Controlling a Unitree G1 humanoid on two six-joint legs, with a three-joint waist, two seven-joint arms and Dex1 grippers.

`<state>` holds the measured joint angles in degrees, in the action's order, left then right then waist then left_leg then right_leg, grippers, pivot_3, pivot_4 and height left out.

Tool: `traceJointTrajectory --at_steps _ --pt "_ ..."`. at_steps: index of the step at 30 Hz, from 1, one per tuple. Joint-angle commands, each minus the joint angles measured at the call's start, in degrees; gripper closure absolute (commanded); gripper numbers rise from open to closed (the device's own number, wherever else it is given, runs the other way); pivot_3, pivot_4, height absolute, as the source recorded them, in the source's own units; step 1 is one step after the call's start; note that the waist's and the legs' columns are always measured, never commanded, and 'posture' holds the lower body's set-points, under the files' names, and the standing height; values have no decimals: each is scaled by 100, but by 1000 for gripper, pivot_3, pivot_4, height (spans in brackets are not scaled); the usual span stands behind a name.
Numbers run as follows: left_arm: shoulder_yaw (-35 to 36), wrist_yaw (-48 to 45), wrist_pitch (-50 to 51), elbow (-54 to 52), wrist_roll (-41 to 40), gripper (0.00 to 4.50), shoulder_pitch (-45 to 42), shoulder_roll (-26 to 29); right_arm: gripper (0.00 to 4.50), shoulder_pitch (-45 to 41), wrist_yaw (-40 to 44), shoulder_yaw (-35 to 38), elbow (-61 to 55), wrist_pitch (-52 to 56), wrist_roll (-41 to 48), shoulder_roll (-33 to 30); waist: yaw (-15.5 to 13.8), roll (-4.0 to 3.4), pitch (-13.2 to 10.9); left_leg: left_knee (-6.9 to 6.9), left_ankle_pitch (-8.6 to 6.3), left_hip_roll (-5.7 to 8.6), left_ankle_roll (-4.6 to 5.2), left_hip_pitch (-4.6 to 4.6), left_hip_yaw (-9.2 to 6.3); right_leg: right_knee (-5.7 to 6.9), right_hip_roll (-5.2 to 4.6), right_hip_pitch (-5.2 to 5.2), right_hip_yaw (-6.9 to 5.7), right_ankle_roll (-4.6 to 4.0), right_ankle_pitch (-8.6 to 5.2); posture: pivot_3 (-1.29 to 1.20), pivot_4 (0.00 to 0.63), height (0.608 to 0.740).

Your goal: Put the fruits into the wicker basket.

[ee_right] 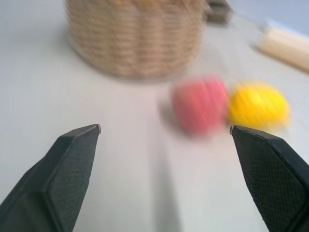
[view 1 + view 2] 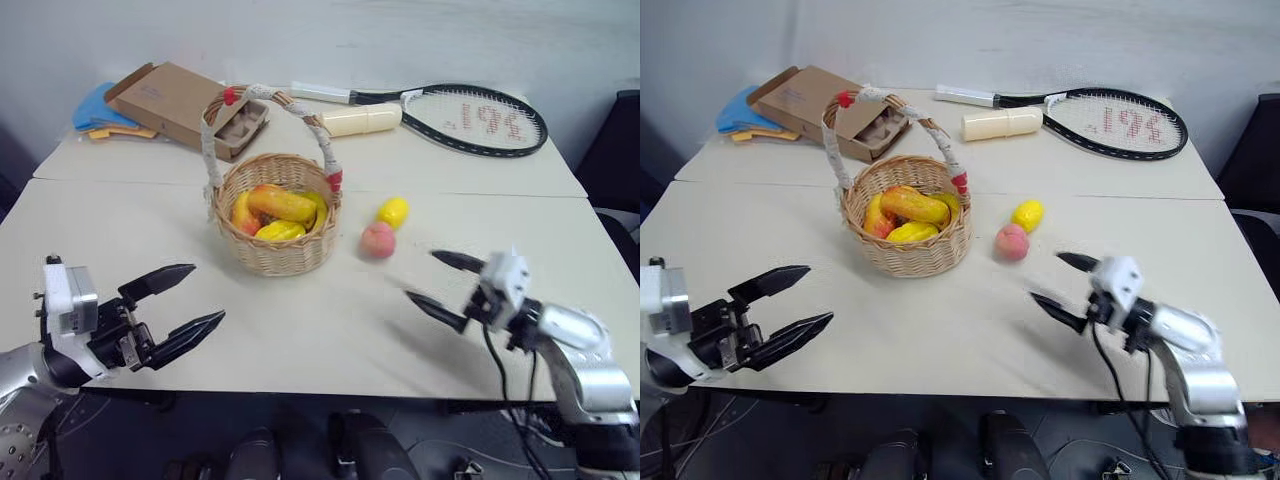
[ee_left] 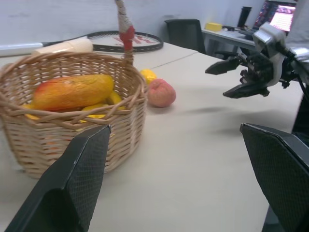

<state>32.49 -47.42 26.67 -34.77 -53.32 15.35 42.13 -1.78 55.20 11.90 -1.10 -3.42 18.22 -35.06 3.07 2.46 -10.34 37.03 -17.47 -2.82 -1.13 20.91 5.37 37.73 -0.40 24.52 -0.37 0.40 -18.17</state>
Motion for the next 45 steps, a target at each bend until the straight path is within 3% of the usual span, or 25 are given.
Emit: traceJointTrajectory --at_steps 1,5,9,17,23,31,34,38,42,45 --pt "-202 -194 -22 116 177 0 -162 179 48 254 -59 417 655 -792 -180 -166 9 -3 -2 1 1 0 -1 -3 1 4 3 0 4 0 0 0 150 740" --pt "-386 -218 28 243 227 0 -381 233 48 23 -32 268 565 -670 34 -95 43 -10 -6 -6 0 3 -8 -47 3 21 24 -15 50 0 0 0 150 740" --pt "-518 -191 72 252 277 0 -486 207 48 -996 -418 -226 247 73 30 182 115 -18 -11 -8 -8 -1 -27 -71 0 27 48 -25 78 0 1 0 150 740" --pt "-648 -149 67 186 343 0 -474 127 48 -2647 -940 -1222 983 910 -526 837 58 -20 -13 -4 -16 -15 -46 -51 -3 16 62 -4 82 -2 -1 0 150 740" --pt "-478 18 109 8 246 0 -270 20 48 -3388 -949 -1677 1789 952 -901 1151 26 -22 -14 3 -23 -13 -34 -48 0 15 58 -2 83 -2 0 0 150 740" --pt "-362 147 116 -160 228 0 -104 -22 48 -3711 -891 -1899 2351 1123 -1101 1360 31 -22 -14 3 -23 -15 -33 -49 -2 18 58 -1 82 -2 0 0 150 740" --pt "-303 177 112 -192 213 0 -87 -9 661 -3743 -870 -1885 2395 1151 -1114 1336 29 -23 -14 2 -23 -14 -33 -48 -1 18 58 0 82 -2 0 0 150 740" --pt "-249 197 116 -225 226 0 -58 -26 1964 -3752 -688 -1855 2451 997 -1147 1207 37 -23 -14 0 -23 -15 -33 -48 -1 18 58 0 82 -2 0 0 150 740" --pt "-144 261 72 -264 217 0 11 -86 2201 -3702 -47 -1603 1722 870 -513 1156 36 -26 -16 1 -23 -14 -33 -47 -1 18 58 0 82 -2 0 0 150 740" --pt "98 364 43 -258 110 0 93 -184 2201 -3676 585 -1599 503 1583 360 1115 48 -41 -25 -2 -23 -16 -32 -46 -1 18 59 3 81 -2 0 0 150 740"
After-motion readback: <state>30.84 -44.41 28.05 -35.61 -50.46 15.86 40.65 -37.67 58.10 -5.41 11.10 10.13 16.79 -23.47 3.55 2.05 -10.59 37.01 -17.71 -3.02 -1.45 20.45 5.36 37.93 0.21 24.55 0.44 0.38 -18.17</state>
